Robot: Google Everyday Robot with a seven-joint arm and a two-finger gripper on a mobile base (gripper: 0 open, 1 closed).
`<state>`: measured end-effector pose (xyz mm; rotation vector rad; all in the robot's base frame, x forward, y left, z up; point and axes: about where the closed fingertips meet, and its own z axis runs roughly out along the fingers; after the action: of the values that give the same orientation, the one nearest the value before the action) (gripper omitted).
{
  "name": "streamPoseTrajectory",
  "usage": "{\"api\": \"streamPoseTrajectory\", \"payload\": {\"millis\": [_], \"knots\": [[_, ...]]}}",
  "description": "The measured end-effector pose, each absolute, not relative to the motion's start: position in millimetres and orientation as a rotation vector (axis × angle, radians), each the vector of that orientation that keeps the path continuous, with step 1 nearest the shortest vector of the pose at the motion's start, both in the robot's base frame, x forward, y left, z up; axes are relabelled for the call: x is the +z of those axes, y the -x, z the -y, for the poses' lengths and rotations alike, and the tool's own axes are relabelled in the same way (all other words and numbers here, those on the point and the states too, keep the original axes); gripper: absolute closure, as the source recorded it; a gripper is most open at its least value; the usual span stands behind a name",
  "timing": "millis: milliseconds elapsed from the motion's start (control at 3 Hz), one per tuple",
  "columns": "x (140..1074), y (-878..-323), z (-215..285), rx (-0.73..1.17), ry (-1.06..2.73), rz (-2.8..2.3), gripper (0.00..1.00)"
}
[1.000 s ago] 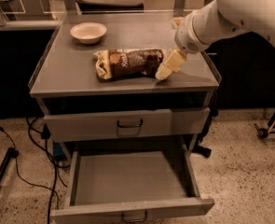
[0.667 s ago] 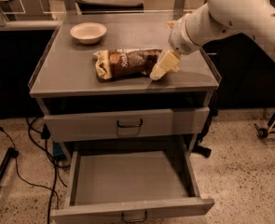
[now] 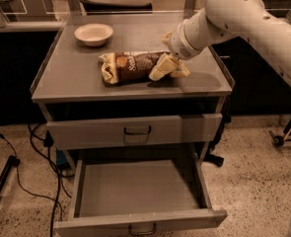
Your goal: Place brown chip bag into middle drawer
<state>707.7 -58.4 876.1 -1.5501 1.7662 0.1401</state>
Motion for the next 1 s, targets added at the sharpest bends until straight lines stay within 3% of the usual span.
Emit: {"api": "streamPoseTrajectory", "payload": {"millis": [333,667,1000], "knots": [[863.8,-713.7,45.9,0.163,1.577,-1.771,0.18],[850.1,-718.4,35.3,0.181,1.604,-1.78,0.27],[838.8,-721.0,29.4,0.19,1.622,-1.792,0.49]]}}
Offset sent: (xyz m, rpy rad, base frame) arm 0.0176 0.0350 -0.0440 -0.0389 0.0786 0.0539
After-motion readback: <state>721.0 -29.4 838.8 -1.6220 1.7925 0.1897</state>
